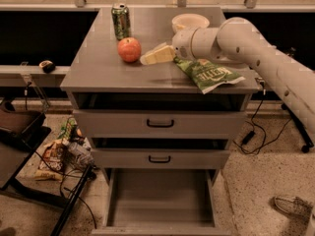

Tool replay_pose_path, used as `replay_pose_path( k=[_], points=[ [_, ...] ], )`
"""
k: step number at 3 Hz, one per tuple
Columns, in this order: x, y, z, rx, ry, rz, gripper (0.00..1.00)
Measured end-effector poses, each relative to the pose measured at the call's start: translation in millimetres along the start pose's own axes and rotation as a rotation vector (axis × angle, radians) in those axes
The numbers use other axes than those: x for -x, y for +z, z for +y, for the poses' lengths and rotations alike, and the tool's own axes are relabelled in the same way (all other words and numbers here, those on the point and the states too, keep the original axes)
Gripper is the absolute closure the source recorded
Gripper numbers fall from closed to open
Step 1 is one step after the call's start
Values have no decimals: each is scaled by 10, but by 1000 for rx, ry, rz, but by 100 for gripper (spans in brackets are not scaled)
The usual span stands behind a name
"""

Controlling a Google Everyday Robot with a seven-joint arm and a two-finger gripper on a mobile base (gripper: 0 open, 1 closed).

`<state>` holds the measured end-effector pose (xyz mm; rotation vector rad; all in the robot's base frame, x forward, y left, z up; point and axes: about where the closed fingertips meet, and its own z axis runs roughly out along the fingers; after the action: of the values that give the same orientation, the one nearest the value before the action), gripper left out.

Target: Place apple into bottom drawer

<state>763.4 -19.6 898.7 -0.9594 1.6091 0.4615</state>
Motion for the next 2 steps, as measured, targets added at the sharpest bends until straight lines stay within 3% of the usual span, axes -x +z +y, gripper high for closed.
replay_pose_path(
  k=[1,2],
  points=[
    [98,359,189,15,47,-72,0],
    [101,687,311,47,92,-100,0]
  ],
)
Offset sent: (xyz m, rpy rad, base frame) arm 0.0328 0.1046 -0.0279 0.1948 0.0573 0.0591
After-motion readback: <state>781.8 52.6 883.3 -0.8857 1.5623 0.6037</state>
